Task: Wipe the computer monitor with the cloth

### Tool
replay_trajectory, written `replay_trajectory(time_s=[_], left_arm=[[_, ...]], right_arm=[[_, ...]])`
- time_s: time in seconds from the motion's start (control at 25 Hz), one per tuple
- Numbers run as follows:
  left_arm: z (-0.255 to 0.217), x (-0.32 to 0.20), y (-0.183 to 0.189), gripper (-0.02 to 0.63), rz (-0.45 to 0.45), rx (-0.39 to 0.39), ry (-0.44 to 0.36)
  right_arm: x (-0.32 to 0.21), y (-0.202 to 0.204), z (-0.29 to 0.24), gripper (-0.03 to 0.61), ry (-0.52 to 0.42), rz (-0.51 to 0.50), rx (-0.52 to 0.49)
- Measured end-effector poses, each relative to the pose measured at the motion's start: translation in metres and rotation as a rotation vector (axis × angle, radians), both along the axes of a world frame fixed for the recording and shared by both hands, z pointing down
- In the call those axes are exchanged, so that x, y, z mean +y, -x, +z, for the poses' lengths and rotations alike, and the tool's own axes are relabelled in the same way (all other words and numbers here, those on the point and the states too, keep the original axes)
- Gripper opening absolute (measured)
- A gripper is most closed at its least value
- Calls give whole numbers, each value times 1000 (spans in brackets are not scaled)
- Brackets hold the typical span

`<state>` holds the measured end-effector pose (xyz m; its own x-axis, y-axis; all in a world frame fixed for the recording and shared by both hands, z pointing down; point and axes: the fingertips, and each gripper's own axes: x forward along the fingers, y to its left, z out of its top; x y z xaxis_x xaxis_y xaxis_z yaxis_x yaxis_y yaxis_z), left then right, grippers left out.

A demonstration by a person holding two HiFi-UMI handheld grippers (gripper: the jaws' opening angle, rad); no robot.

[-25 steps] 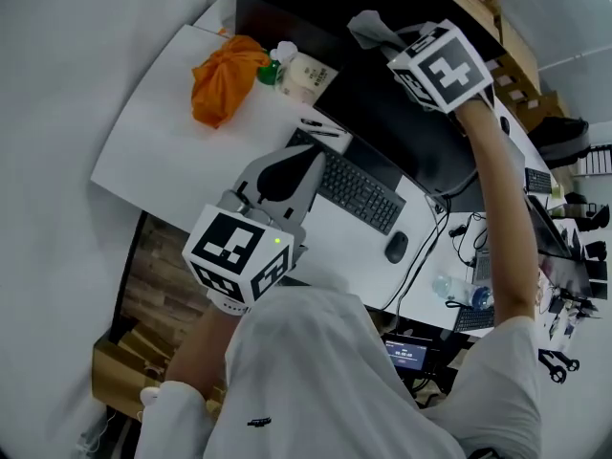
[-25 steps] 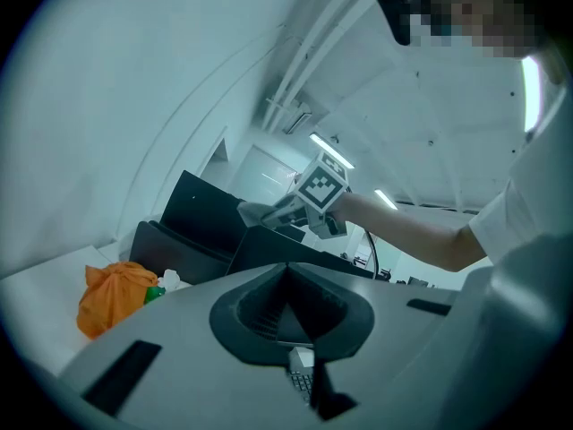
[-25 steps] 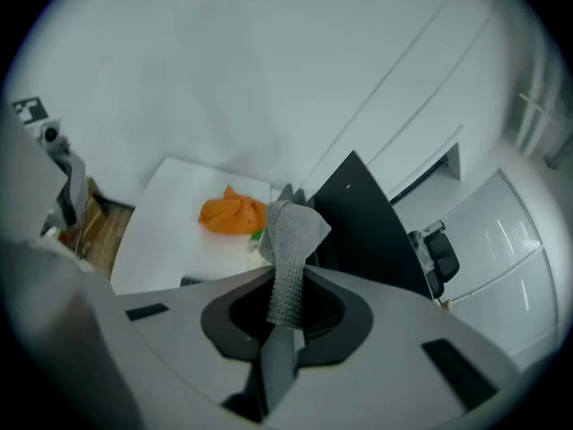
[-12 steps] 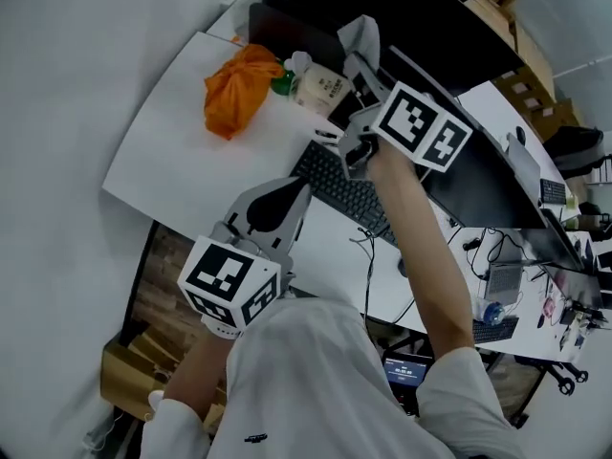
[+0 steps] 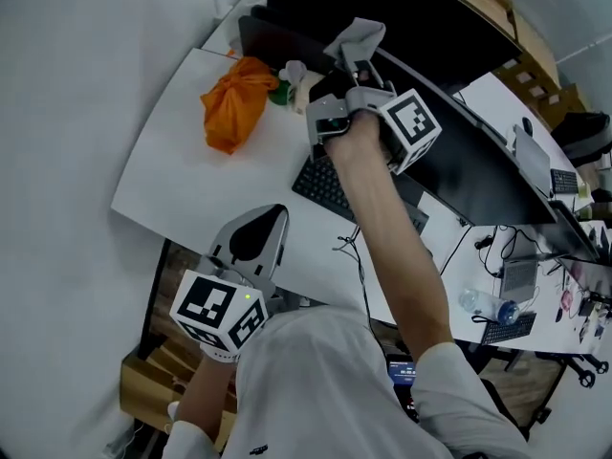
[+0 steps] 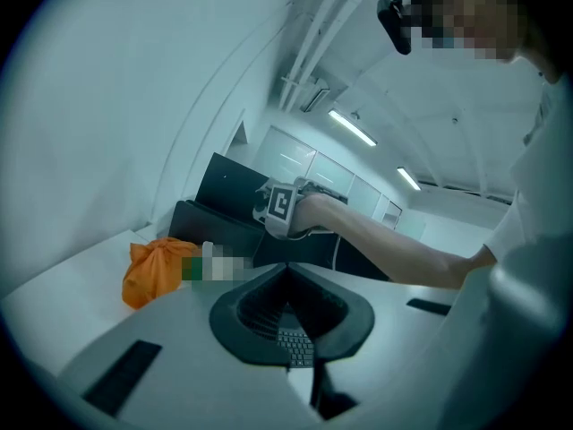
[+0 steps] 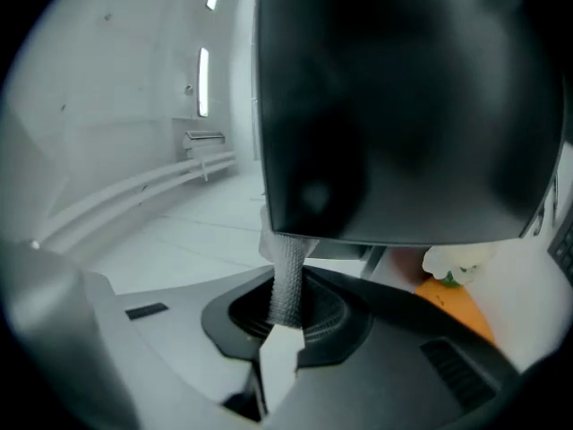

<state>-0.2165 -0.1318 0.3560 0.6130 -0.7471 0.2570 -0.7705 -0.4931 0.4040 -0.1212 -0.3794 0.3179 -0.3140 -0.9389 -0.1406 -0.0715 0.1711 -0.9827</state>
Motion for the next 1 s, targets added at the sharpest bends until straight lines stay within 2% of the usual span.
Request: replay_trajectory(time_s=[0.2, 0.44, 0.6, 1.0], left_arm=[[4, 4, 1, 18, -9, -5, 7], [5, 7, 2, 20, -21, -19, 22], [9, 13, 4, 20, -29, -25, 32], [21, 18, 12, 19, -48, -39, 56]], right_arm=[[-8, -9, 4, 29, 1, 74, -169], [-8, -14, 13, 29, -13, 109, -246], [-6, -14, 30, 29, 0, 109, -241], [-2, -12, 84, 29, 27, 73, -134]])
